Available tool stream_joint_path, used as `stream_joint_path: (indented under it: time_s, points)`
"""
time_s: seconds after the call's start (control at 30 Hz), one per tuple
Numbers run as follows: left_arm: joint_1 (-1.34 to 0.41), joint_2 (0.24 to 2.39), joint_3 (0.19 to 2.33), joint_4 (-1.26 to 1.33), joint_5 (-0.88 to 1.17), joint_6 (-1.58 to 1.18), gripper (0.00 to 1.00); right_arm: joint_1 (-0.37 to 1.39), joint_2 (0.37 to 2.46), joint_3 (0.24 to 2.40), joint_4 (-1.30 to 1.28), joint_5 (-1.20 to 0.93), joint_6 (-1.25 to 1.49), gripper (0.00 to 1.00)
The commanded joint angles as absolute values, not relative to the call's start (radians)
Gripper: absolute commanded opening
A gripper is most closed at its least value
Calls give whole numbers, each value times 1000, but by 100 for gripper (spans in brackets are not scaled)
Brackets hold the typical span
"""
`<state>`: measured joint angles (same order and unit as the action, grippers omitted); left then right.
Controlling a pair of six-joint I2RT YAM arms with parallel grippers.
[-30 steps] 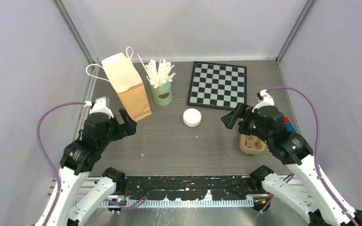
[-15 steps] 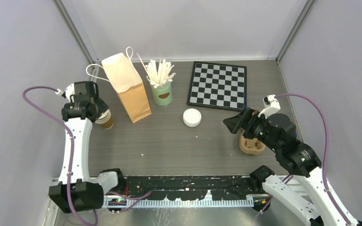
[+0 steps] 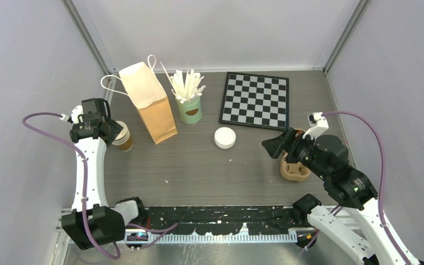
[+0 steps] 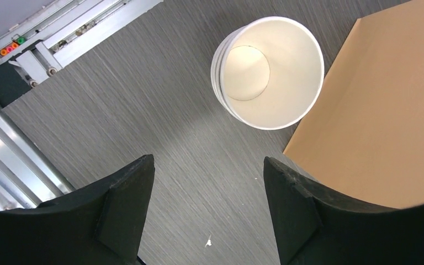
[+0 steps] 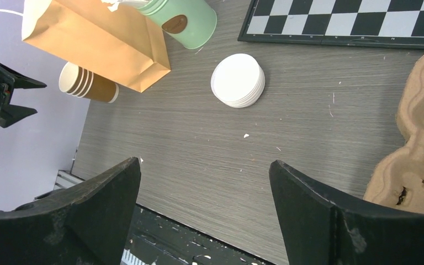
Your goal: Pack the takeout coffee
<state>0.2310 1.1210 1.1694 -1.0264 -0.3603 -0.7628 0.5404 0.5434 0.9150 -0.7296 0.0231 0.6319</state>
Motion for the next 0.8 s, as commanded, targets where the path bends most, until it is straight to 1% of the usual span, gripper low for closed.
stream_joint_path:
  time_s: [0.0,0.13,0.2,0.33,0.53,0.77]
  points:
    - [264,1077,1161,-958,-314,-773,73,543,541,916,-688,15,600,90]
    - [263,1051,1144,-925,-239,-761,68,544,536,902,-667,-24,598,90]
    - [265,1059,1145,-929,-251,-760,66,544,534,895,-654,-27,602,90]
    - [284,1095,1145,-917,-314,-758,65,543,529,881,-639,-27,603,90]
    - [402,1183,1118,-848,-117,-833,59,544,526,871,-631,-28,597,90]
    - [448,1255,1111,-816,-105,-831,54,544,520,855,-592,-47,593,89]
